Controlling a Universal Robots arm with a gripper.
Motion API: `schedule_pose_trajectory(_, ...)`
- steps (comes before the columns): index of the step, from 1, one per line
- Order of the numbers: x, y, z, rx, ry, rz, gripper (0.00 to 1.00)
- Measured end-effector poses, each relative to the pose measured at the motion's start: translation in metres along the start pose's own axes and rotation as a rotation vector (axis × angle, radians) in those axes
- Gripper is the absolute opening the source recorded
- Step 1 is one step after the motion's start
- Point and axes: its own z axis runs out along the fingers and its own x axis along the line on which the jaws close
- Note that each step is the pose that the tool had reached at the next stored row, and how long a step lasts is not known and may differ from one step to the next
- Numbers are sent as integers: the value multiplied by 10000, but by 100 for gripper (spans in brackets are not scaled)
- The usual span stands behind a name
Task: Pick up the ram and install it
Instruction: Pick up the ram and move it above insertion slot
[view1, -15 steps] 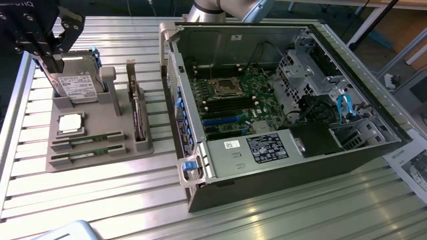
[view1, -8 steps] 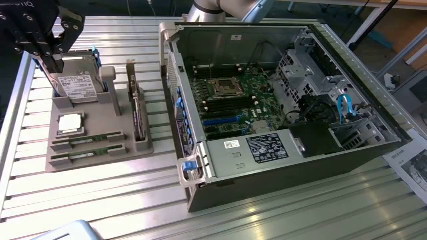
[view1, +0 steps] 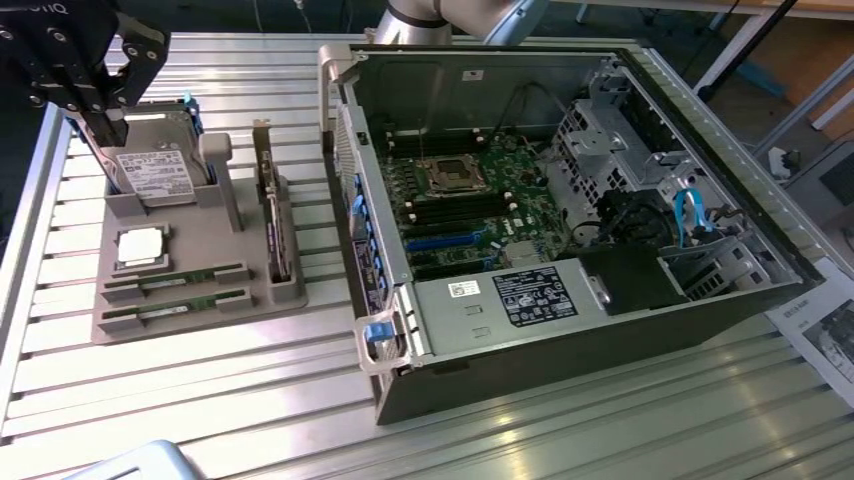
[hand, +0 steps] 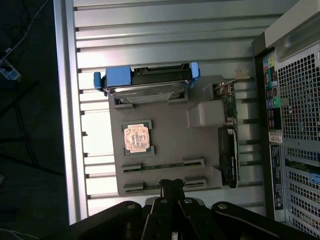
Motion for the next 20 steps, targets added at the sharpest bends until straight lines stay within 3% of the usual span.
schedule_pose_trajectory(5, 1, 0, 0, -2, 2, -60, 10)
schedule_pose_trajectory(15, 1, 0, 0, -73, 135, -3043, 10)
schedule_pose_trajectory(20, 1, 0, 0, -101, 189, -4241, 10)
